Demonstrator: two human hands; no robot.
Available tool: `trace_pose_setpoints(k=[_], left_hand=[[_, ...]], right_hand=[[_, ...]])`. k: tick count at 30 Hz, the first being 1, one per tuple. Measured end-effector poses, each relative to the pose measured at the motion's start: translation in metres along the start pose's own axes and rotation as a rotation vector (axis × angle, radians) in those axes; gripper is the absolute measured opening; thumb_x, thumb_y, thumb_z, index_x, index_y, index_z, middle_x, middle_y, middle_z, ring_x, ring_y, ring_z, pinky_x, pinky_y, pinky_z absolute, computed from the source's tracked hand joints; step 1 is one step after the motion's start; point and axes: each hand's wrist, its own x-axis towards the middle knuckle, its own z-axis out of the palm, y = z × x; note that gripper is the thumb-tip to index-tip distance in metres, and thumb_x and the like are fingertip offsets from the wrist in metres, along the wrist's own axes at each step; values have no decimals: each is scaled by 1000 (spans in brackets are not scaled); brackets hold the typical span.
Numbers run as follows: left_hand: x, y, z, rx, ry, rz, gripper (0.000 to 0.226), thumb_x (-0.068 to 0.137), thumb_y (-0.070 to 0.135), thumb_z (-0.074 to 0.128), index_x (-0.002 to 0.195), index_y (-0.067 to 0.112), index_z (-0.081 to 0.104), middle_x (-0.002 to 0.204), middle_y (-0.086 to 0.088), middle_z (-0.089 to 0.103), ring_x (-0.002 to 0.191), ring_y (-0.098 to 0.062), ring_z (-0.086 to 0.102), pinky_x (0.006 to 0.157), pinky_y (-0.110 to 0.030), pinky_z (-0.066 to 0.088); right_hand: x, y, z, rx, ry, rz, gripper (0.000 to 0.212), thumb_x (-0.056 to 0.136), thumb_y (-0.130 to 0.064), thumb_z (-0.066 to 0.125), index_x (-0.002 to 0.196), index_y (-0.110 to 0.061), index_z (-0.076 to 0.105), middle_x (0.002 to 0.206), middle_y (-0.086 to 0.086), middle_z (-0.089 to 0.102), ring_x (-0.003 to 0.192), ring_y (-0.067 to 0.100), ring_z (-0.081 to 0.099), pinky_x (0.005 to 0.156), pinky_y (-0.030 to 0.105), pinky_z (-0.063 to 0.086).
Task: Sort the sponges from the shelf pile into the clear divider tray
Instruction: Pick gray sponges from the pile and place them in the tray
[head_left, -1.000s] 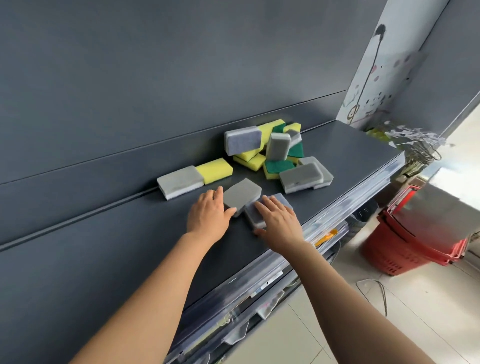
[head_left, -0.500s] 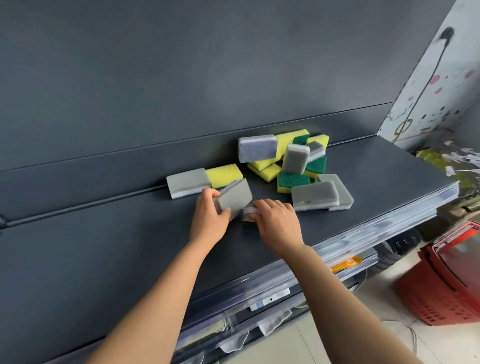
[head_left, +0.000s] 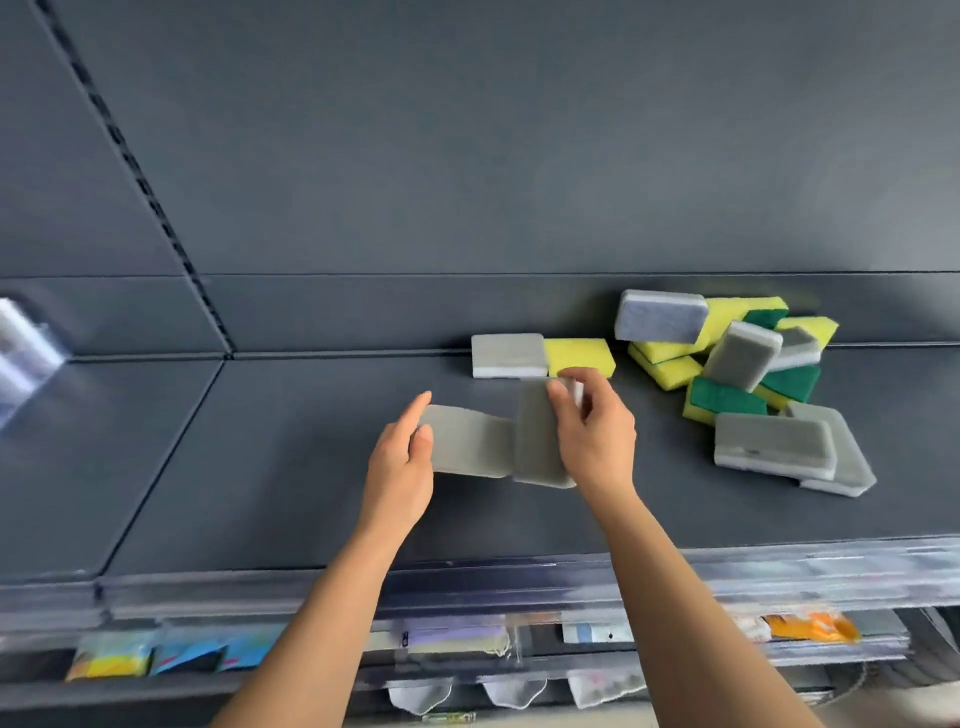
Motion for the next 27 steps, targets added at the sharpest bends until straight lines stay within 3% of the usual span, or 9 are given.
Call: trace_pose_setpoints(k=[4,6,9,14,17,21,24,27], left_hand=[[-5,-16,-28,1,91,-48,40,98,23,35,134,40,44,83,2,48,68,-19,43,72,-37,42],[-11,-25,-49,-4,142,-73,40,98,23,36,134,37,45,94,-9,56,81,-33,50,78,-41,44],[-20,-41,-89,-20,241,-99,38,97,22,38,133,33,45,121,-8,57,104,-37,53,89,-50,46],[-37,-63,-155,-6,383,-119,23,96,21,41,119,19,45,106,-5,59,83,-25,55,76,-45,50],[-49,-77,-196,8,437,-125,19,97,20,42,115,16,45,104,-4,58,85,-24,55,73,-42,49],[-66,-94,-253,48,479,-125,21,97,21,43,117,16,46,103,-1,56,89,-20,55,63,-23,43],[-78,-111,-297,26,512,-108,19,97,20,44,115,18,47,103,-1,58,89,-23,57,70,-35,48],[-89,-124,-337,21,541,-98,19,96,21,45,115,21,49,104,0,58,88,-20,56,73,-33,46]], right_hand=[[-11,-15,23,54,-58,2,19,87,-41,61,99,-25,62,64,-10,50,62,7,47,58,21,36],[-19,-28,40,60,-110,-27,18,86,-41,62,97,-27,62,61,-8,49,59,7,45,56,21,35],[-35,-54,71,107,-187,-54,16,85,-40,63,95,-28,62,64,-9,53,60,6,47,57,21,36],[-70,-97,120,145,-289,-91,14,86,-38,63,95,-28,63,76,-14,60,73,7,54,65,23,42],[-94,-122,148,149,-342,-123,14,86,-37,63,95,-27,62,79,-16,60,76,6,55,68,24,43],[-129,-159,184,169,-399,-168,13,86,-37,64,95,-27,62,79,-16,60,74,3,54,63,20,41],[-157,-183,213,187,-444,-192,13,86,-36,64,94,-27,62,79,-15,60,74,3,53,61,16,40],[-181,-206,239,207,-472,-220,12,85,-36,65,93,-27,62,79,-13,61,73,6,53,62,18,41]])
